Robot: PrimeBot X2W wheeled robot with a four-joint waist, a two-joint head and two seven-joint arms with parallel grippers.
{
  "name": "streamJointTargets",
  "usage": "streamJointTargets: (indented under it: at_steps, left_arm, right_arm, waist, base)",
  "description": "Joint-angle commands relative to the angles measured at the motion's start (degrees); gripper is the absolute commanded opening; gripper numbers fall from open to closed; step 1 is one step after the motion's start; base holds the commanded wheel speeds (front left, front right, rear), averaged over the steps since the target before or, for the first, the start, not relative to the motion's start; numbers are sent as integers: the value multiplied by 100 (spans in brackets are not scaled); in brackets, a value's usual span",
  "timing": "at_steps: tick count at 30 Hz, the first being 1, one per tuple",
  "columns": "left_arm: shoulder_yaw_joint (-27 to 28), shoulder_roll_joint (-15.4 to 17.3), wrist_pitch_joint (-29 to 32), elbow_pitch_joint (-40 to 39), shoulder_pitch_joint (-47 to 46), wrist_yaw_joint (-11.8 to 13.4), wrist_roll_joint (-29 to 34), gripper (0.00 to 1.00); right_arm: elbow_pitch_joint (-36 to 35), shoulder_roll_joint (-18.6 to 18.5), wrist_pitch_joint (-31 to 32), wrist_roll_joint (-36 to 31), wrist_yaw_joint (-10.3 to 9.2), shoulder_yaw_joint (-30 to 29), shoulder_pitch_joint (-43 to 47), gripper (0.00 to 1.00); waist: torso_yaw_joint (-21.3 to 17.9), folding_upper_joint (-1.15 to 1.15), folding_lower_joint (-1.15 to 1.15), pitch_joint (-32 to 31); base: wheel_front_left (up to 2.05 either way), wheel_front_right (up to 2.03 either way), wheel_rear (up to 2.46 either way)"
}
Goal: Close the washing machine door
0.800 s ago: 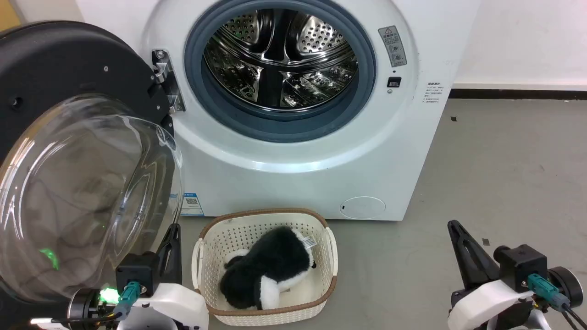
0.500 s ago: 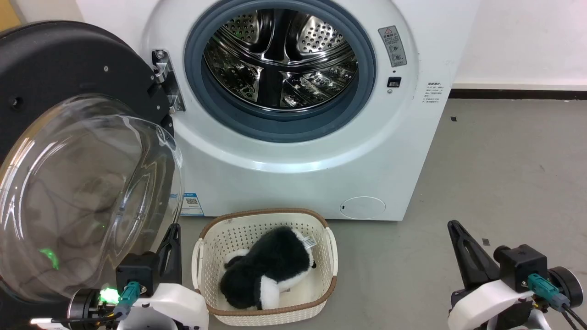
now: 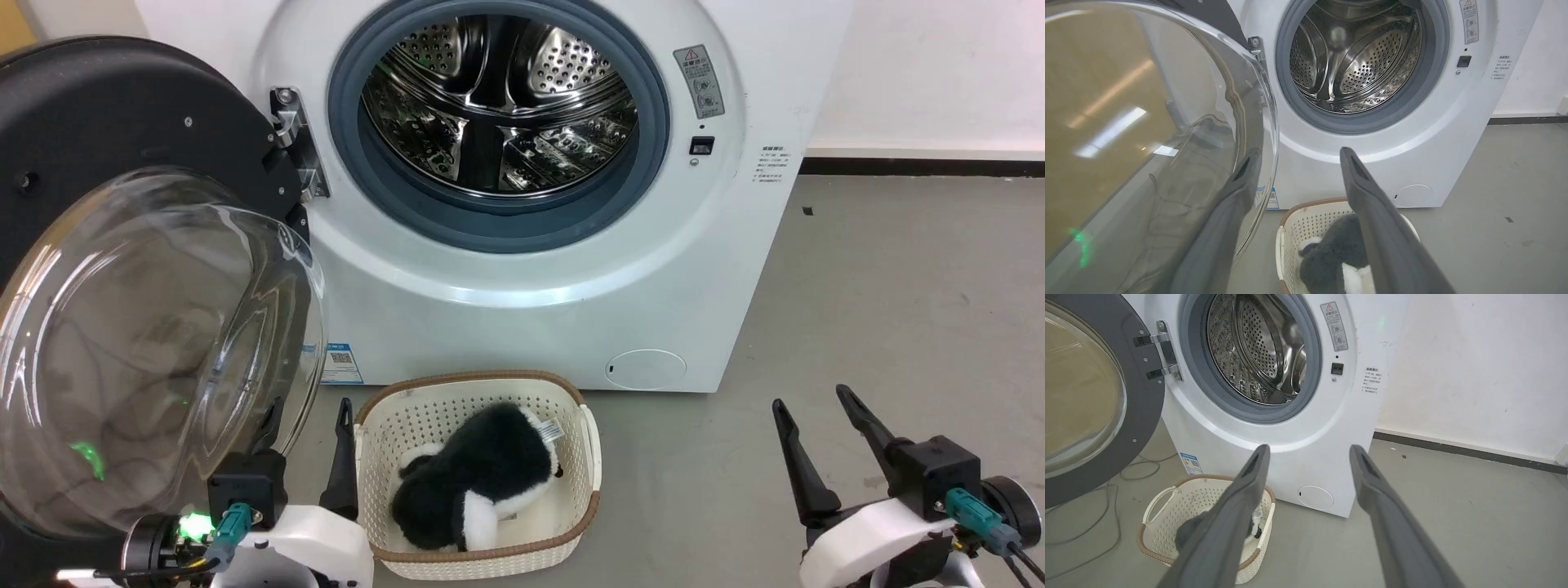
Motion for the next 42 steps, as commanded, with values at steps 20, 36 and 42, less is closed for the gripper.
streamJointTargets:
  at_steps: [20, 36, 42]
  left_arm:
    - [-36, 168, -299, -440, -253, 277, -13, 0]
    - [362, 470, -491, -1250, -1018, 93, -477, 0]
    - [553, 598, -562, -1217, -1624, -83, -802, 0]
  right_arm:
    - [-7, 5, -294, 268, 1, -116, -27, 100]
    - [35, 7, -486, 433, 2, -163, 1, 100]
    - [73, 8, -557, 494, 2, -150, -2, 100]
  waist:
    - [136, 0, 0, 54]
    - [635, 0, 0, 118]
    - [885, 0, 0, 159]
  base:
    - [0, 0, 0]
    - [0, 0, 0]
    - [0, 0, 0]
